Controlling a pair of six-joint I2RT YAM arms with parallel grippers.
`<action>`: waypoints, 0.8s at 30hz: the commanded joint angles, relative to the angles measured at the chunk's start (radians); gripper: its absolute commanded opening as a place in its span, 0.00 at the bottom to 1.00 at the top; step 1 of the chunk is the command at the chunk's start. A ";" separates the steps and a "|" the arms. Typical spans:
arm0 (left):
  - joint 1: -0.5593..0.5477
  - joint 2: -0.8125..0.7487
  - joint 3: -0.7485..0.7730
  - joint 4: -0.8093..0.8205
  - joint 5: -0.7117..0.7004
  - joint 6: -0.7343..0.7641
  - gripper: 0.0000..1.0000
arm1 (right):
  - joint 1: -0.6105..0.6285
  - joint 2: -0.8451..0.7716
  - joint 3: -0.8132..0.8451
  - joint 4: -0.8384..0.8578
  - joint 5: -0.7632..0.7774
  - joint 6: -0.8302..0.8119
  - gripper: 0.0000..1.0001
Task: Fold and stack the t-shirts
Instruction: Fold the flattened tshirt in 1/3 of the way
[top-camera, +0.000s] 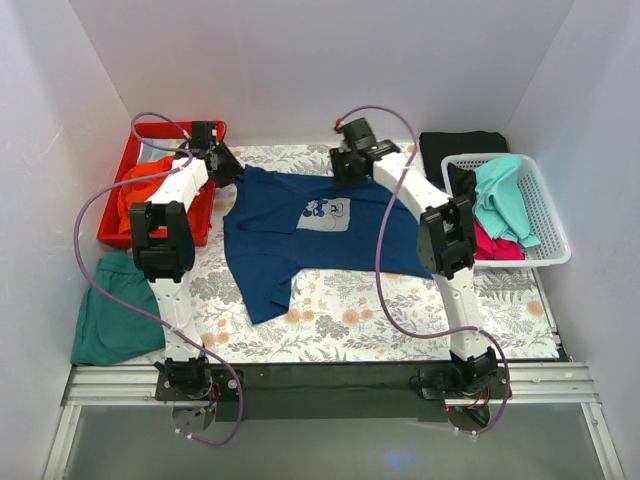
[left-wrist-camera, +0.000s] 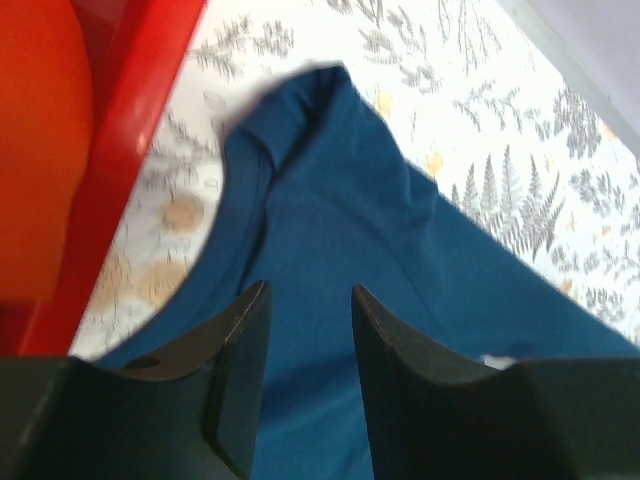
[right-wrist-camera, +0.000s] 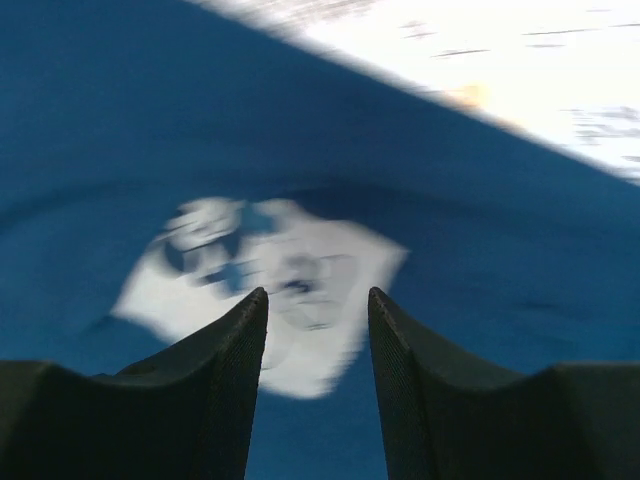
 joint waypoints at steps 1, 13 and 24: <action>-0.010 -0.119 -0.139 0.007 0.045 -0.007 0.36 | 0.131 -0.019 0.005 0.000 -0.099 -0.006 0.51; -0.008 -0.241 -0.303 0.038 0.036 -0.020 0.36 | 0.261 0.066 0.008 0.019 -0.127 0.051 0.51; 0.001 -0.273 -0.321 0.036 0.016 -0.017 0.36 | 0.268 0.152 0.034 0.025 -0.132 0.057 0.51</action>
